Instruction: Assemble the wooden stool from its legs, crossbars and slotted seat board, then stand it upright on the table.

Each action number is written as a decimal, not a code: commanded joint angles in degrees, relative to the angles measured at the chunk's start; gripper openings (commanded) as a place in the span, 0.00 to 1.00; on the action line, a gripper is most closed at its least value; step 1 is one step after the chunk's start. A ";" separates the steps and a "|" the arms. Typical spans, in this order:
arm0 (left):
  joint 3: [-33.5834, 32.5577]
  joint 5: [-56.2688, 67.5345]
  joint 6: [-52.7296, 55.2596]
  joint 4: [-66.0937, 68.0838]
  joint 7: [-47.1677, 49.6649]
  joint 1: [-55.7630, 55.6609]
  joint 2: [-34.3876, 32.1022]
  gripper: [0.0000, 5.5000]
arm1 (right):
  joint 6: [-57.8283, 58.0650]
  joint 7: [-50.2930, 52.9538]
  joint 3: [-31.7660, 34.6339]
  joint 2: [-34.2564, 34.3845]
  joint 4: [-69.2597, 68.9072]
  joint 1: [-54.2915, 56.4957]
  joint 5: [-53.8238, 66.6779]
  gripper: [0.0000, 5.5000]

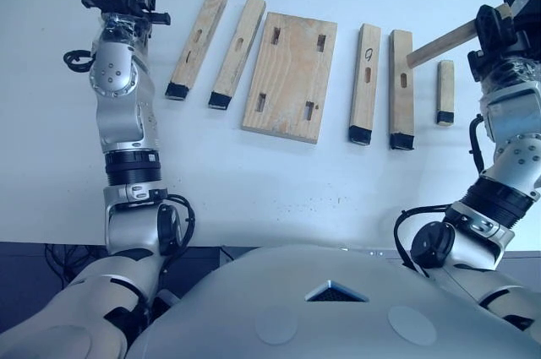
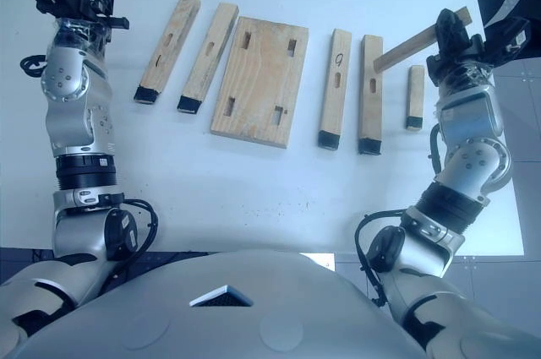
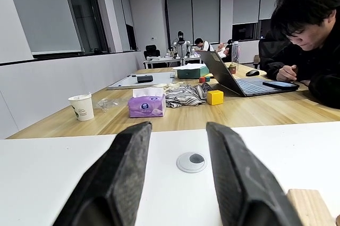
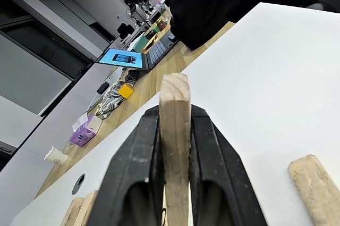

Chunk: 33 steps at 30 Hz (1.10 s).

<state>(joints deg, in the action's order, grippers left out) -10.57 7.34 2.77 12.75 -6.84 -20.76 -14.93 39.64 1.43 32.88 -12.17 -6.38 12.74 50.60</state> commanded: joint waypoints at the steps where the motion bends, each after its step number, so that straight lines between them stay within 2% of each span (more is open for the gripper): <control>1: -0.14 -0.32 -0.36 -0.44 0.17 0.18 -0.02 0.34 | 0.47 -0.40 -0.61 -1.79 0.24 -0.93 -0.98 0.07; 11: -0.05 -0.43 -0.52 -0.06 0.06 -0.03 0.06 0.34 | -0.55 -2.35 -2.86 -1.44 2.56 -4.51 -4.01 0.07; 17: 0.06 -0.52 -0.47 -0.29 0.10 0.06 0.15 0.34 | -6.90 -1.78 -5.14 0.31 2.61 -5.91 -8.79 0.07; 24: 1.01 -1.00 -0.44 -0.31 -0.09 0.31 0.60 0.34 | -16.14 -0.33 -12.08 3.04 0.55 -9.59 -19.34 0.07; 26: 1.41 -0.98 -0.32 0.33 -0.54 -0.12 0.65 0.34 | -26.54 -2.78 -19.68 1.63 0.73 -13.47 -30.60 0.07; 28: 1.79 -0.91 -0.13 0.72 -1.02 -0.44 0.57 0.34 | -34.74 -4.03 -24.38 1.26 2.45 -16.79 -38.49 0.07; 33: 2.08 -0.89 0.68 0.72 -2.12 -0.82 0.00 0.34 | -39.38 -5.10 -25.38 2.84 5.72 -20.69 -41.39 0.07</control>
<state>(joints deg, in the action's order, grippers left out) -8.77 6.64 2.76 13.26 -8.62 -20.60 -14.68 -2.45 -3.07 7.95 -9.67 -4.27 -5.16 9.95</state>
